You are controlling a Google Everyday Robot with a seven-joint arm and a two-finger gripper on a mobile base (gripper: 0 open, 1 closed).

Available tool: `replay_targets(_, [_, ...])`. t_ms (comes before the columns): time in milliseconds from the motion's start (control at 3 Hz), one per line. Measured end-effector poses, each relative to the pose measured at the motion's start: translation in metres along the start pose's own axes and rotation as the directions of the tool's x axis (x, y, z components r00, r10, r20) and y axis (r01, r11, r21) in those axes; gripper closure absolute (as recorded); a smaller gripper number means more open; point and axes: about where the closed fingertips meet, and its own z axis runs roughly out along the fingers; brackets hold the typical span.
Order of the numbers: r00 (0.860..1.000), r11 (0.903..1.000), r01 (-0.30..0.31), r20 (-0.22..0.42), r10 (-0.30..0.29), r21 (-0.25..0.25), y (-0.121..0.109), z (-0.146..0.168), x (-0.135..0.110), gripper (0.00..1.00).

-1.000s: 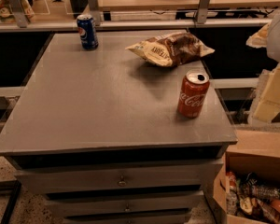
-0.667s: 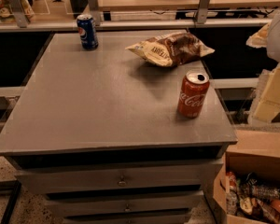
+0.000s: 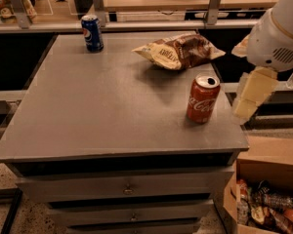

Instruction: Pick coke can

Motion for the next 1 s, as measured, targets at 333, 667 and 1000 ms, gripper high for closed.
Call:
replay_targets(333, [0.999, 0.9989, 0.008, 0.033, -0.006, -0.047, -0.012, 0.033, -0.013, 0.0])
replay_targets(667, [0.998, 0.9968, 0.004, 0.067, 0.001, -0.08, -0.019, 0.053, -0.021, 0.17])
replay_targets(1000, [0.995, 0.9939, 0.011, 0.102, 0.0, -0.11, -0.024, 0.068, -0.036, 0.48])
